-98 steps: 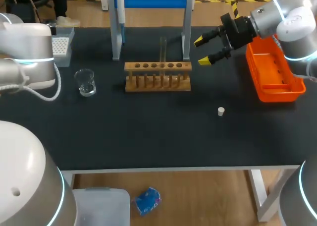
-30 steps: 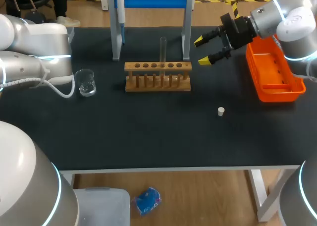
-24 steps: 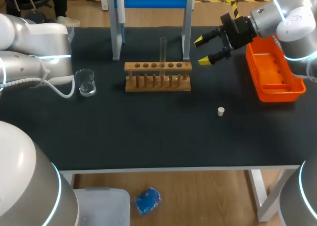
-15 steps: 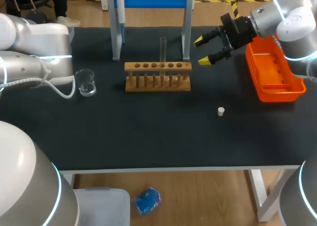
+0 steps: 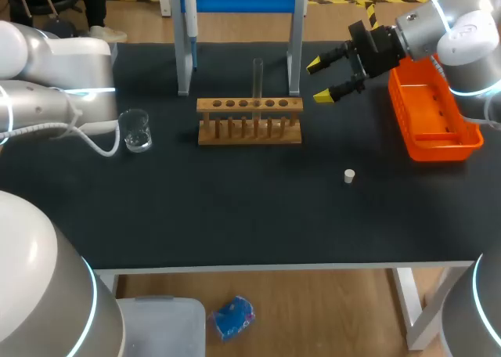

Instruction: Invert the test tube, pick up the pipette, mount the tip to pipette, aspirate from beaker and dispense into the tube, eject the tip, return the pipette, and cap with the stopper.

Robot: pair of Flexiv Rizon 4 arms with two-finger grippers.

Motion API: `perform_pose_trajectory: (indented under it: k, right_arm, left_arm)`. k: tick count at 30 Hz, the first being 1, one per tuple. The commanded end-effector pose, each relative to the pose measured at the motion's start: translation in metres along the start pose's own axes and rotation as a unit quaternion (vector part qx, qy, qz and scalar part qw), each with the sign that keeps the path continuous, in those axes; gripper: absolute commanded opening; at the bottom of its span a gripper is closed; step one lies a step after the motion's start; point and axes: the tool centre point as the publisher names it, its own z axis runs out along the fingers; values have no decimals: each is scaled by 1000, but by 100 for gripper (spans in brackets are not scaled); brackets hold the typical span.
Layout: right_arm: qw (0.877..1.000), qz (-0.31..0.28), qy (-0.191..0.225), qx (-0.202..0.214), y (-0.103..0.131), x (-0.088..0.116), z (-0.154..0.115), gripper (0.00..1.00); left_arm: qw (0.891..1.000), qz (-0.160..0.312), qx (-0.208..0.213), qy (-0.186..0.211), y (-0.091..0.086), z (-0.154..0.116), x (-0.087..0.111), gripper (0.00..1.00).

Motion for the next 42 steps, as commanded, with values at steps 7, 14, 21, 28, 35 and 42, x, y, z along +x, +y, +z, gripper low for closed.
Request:
perform_pose_trajectory:
  k: [7, 14, 21, 28, 35, 42]
  right_arm:
    - [1000, -1, 1, 0, 0, -1, 0, 100]
    - [1000, -1, 1, 0, 0, -1, 0, 100]
    - [1000, -1, 1, 0, 0, -1, 0, 100]
    - [1000, -1, 1, 0, 0, -1, 0, 100]
    - [1000, -1, 1, 0, 0, -1, 0, 100]
    - [1000, -1, 1, 0, 0, -1, 0, 100]
  left_arm:
    - [1000, 0, -6, -4, 0, -1, -2, 0]
    - [1000, 3, 0, -3, -6, -10, -2, 0]
    - [1000, 7, 9, -4, -17, -21, -1, 0]
    - [1000, 14, 14, -6, -31, -36, 0, 0]
    - [999, 15, 34, -9, -47, -53, 0, 0]
    - [997, 40, 63, 3, -69, -79, 7, 0]
